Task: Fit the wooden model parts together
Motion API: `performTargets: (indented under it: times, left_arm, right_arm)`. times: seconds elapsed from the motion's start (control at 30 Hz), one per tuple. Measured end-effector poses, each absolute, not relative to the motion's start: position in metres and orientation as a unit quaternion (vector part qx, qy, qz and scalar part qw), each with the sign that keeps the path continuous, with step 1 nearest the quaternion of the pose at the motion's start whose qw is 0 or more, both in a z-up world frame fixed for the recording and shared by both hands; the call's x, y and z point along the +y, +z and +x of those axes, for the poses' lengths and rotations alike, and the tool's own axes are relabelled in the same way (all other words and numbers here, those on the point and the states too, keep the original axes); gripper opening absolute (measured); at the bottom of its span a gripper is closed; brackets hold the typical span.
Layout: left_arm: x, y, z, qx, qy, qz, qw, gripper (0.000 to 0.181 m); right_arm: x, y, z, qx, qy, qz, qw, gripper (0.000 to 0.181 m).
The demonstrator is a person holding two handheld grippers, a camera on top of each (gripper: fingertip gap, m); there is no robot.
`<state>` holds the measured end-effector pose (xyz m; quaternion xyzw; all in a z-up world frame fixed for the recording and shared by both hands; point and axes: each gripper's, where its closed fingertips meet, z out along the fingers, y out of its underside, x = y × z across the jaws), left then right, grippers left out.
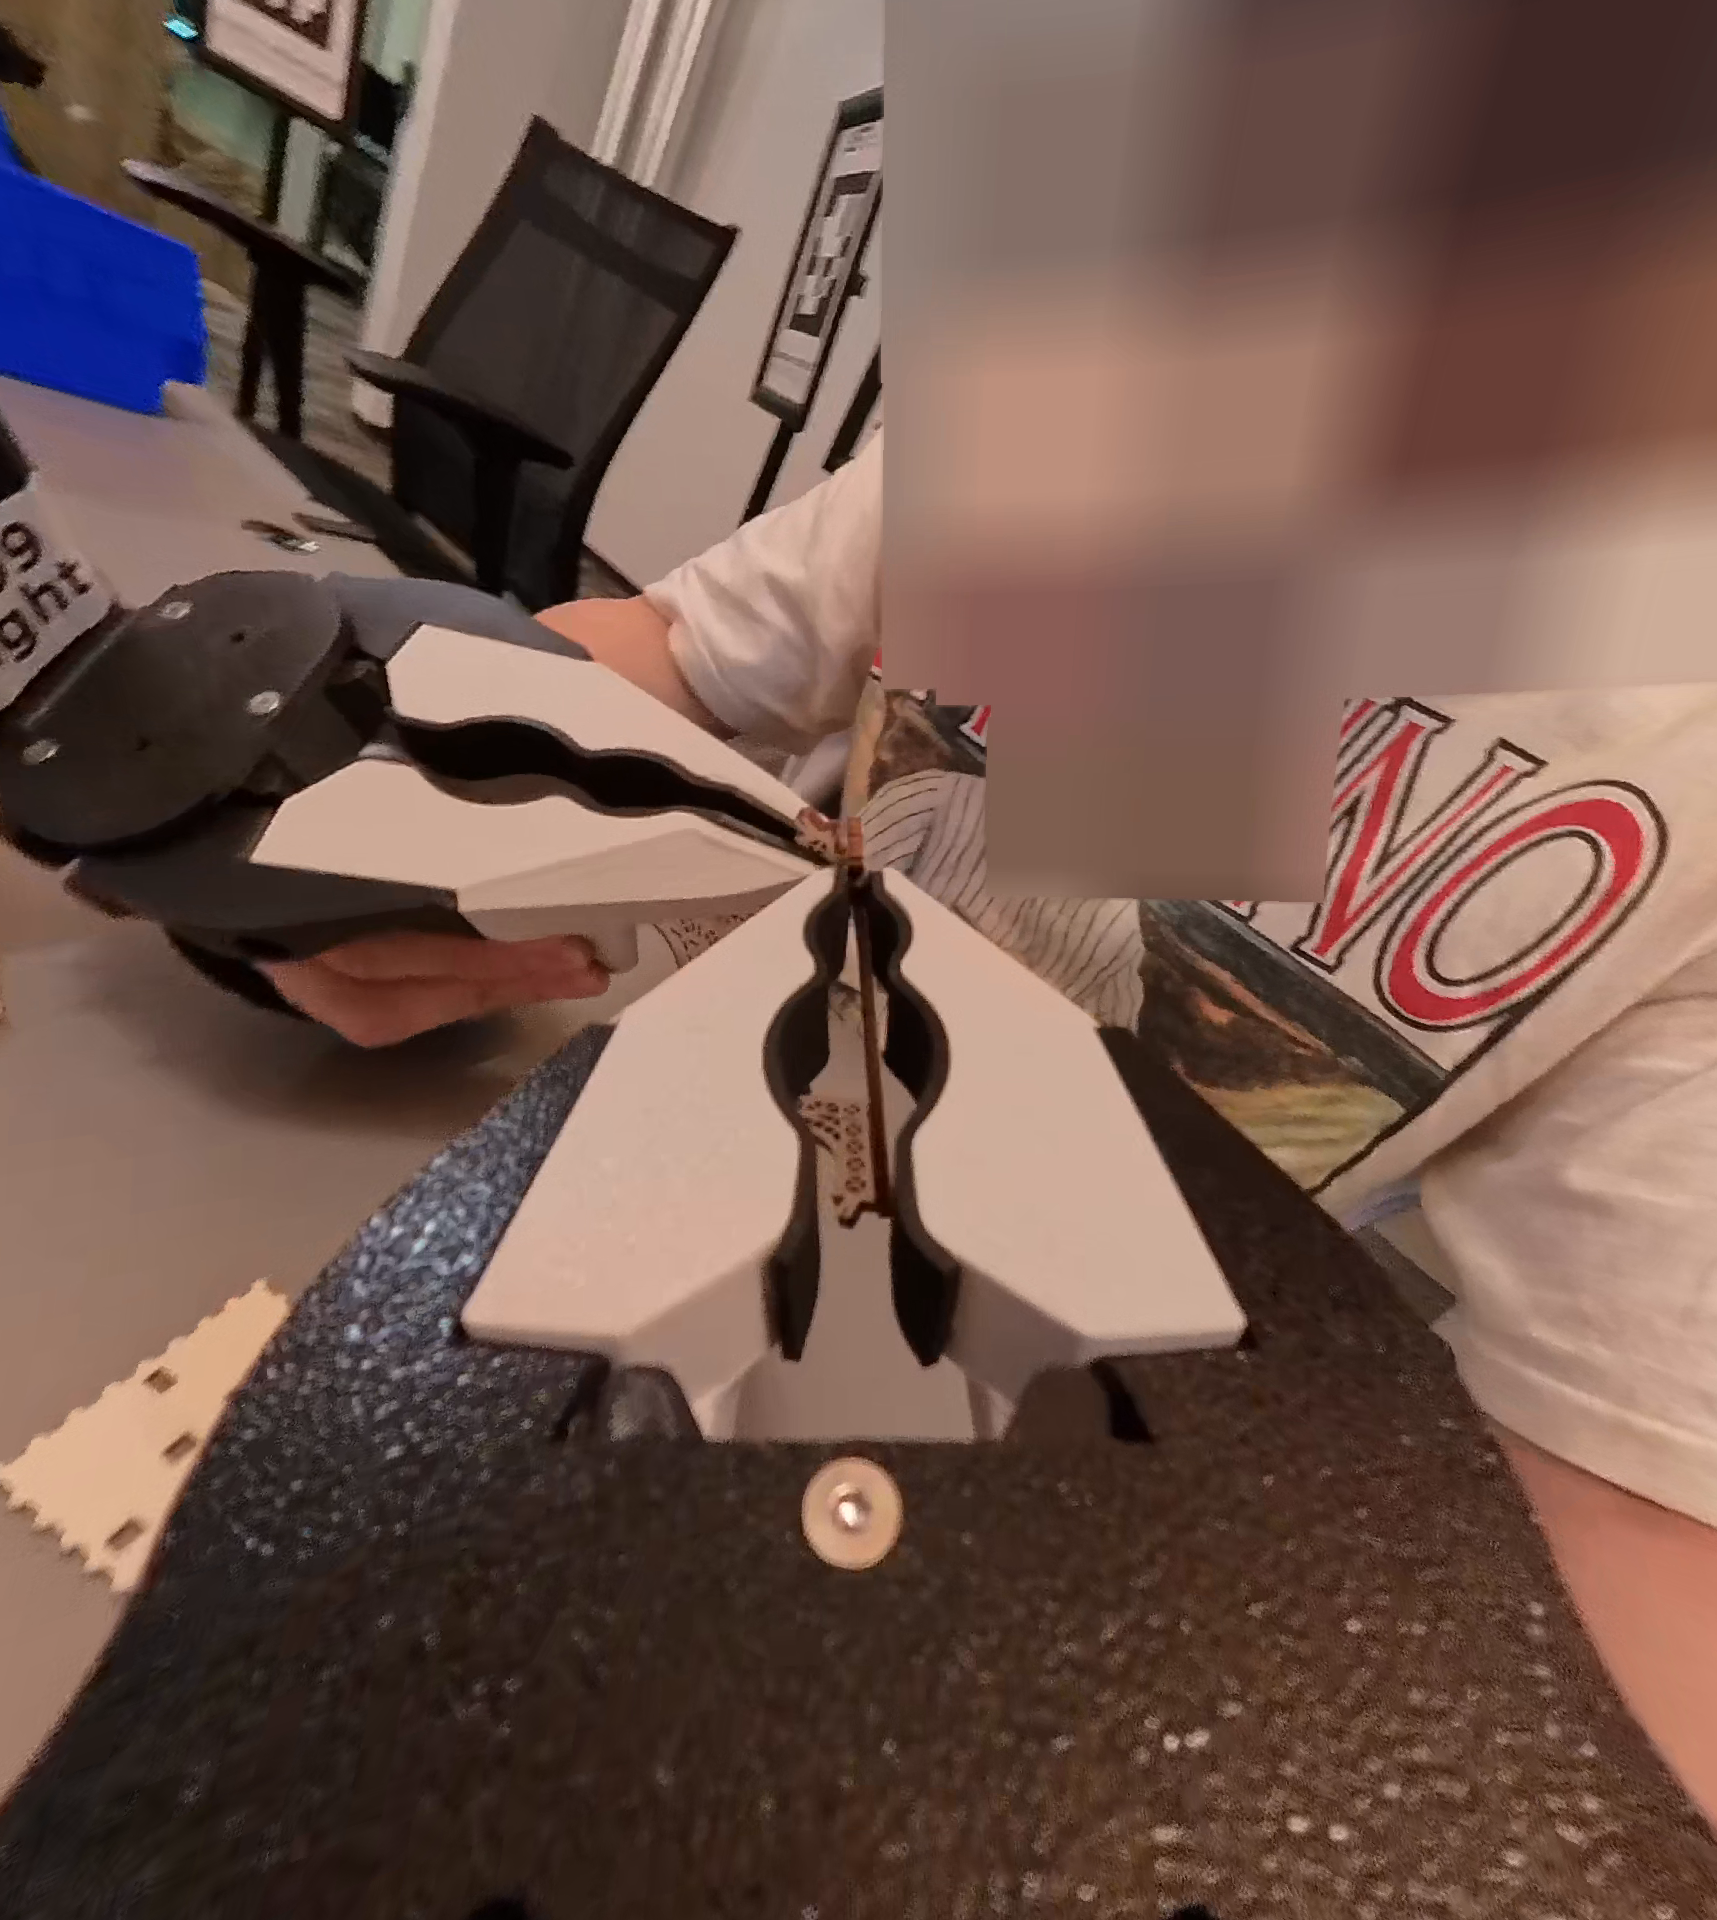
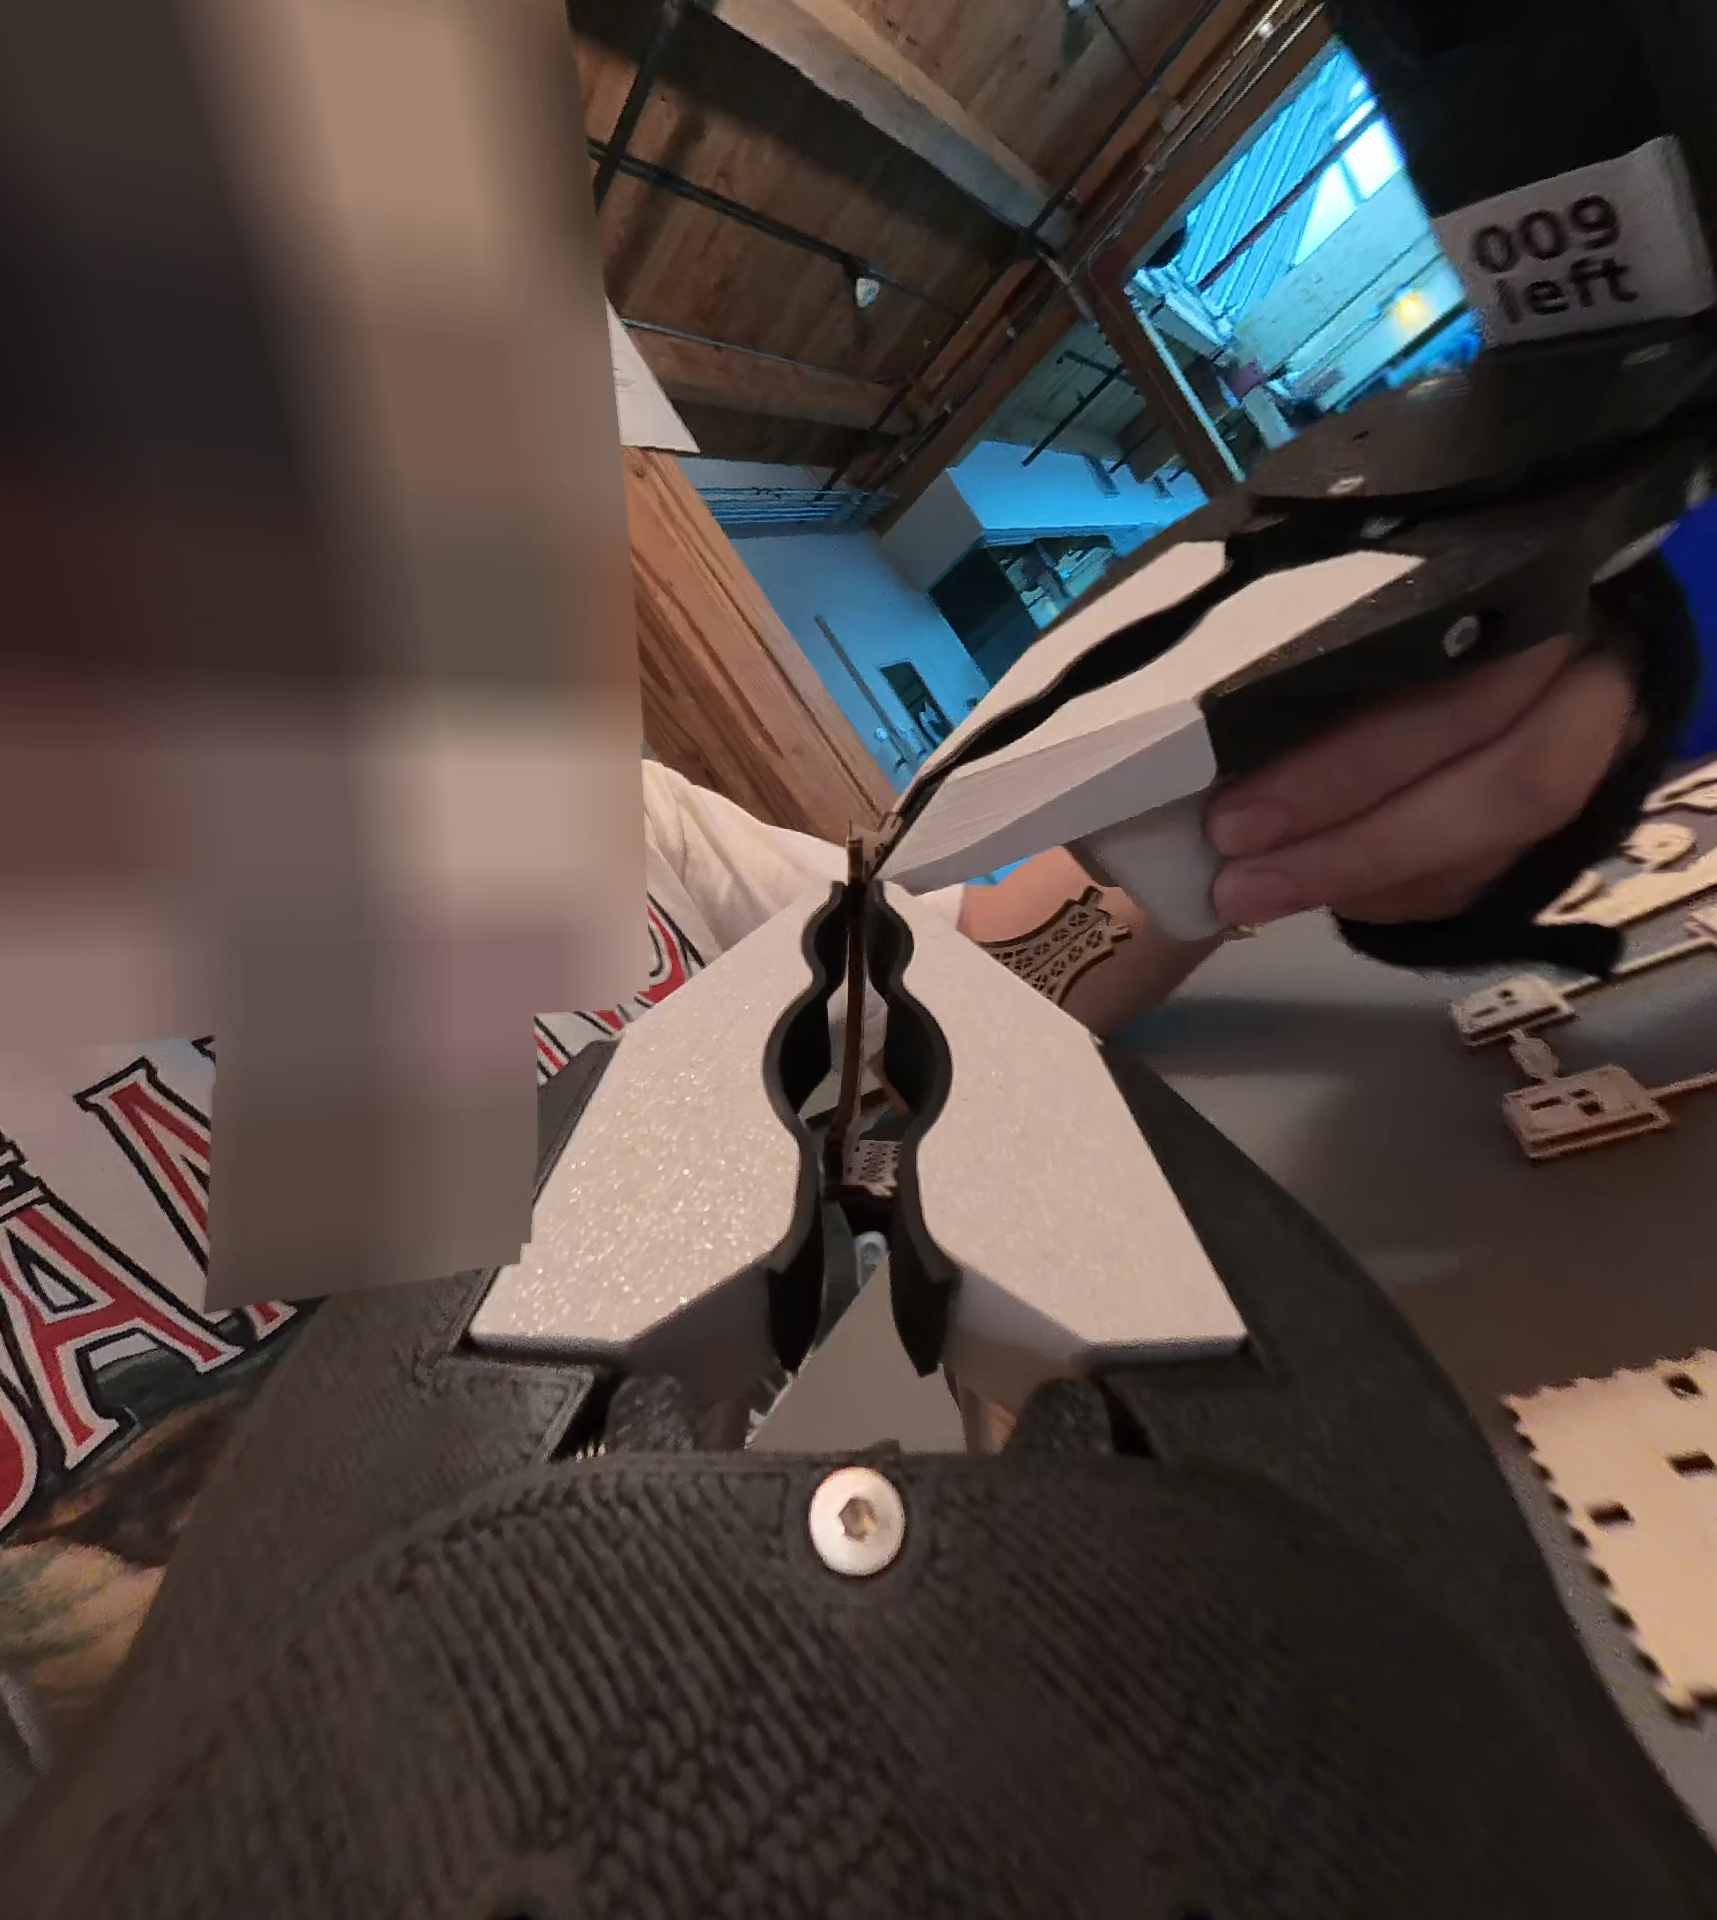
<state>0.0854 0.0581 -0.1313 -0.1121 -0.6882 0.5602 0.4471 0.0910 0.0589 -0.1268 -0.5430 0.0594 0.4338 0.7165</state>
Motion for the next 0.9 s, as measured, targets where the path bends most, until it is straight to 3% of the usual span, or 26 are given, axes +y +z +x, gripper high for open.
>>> performTargets:
  times: [0.03,0.9]
  left_arm:
    - [0.058,-0.13,0.083,-0.681,0.562,-0.121,0.454,0.0]
    - [0.051,-0.118,0.097,-0.627,0.607,-0.084,0.482,0.0]
  right_arm:
    - [0.06,-0.125,0.087,0.053,0.44,-0.54,0.715,0.002]
    - [0.051,-0.114,0.102,0.069,0.485,-0.446,0.749,0.001]
